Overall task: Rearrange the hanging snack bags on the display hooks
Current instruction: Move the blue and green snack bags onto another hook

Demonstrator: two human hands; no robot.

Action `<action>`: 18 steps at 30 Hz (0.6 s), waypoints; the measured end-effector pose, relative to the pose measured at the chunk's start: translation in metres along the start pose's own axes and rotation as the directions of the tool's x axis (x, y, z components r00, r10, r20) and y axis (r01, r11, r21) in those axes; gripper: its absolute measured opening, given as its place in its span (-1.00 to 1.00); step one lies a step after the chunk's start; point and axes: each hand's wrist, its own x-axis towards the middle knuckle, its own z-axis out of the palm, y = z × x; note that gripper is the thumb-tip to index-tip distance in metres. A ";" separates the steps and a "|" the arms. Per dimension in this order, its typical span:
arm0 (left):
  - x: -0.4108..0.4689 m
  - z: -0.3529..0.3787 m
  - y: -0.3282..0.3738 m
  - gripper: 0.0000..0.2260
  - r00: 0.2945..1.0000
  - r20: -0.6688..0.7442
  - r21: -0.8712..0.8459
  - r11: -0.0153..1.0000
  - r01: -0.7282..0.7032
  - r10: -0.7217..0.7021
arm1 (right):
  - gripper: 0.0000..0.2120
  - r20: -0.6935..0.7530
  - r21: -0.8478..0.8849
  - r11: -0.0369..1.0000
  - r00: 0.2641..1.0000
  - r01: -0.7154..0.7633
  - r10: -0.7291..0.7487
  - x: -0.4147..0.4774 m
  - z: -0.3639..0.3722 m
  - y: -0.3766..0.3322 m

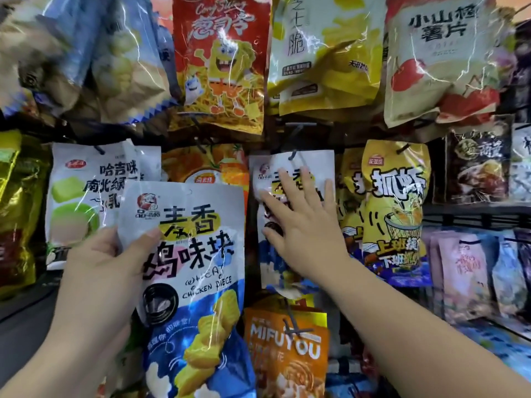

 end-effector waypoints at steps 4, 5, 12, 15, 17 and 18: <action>-0.002 -0.002 -0.001 -0.86 0.999 0.002 0.004 0.999 0.032 -0.032 | -0.33 0.124 -0.055 0.998 0.992 0.007 0.000 0.018 0.015 0.011; -0.001 -0.004 -0.003 -0.87 0.999 -0.006 0.000 0.999 0.042 -0.042 | -0.33 0.140 -0.051 0.999 0.990 -0.002 0.009 0.021 0.019 0.013; -0.004 -0.003 -0.005 -0.79 1.000 0.008 0.023 1.000 0.017 -0.017 | -0.35 0.265 0.016 0.999 0.964 -0.031 0.025 0.037 0.036 0.017; -0.007 0.000 -0.007 -0.84 0.999 0.026 -0.005 1.000 0.023 -0.023 | -0.37 0.292 0.064 0.997 0.956 -0.042 0.021 0.039 0.037 0.018; -0.005 -0.001 -0.009 -0.85 0.998 0.039 -0.030 0.998 0.046 -0.045 | -0.40 0.302 0.129 0.990 0.953 -0.062 0.020 0.039 0.034 0.018; -0.004 -0.001 -0.011 -0.85 0.997 0.049 -0.036 0.998 0.057 -0.055 | -0.43 0.301 0.188 0.978 0.953 -0.087 0.027 0.039 0.030 0.019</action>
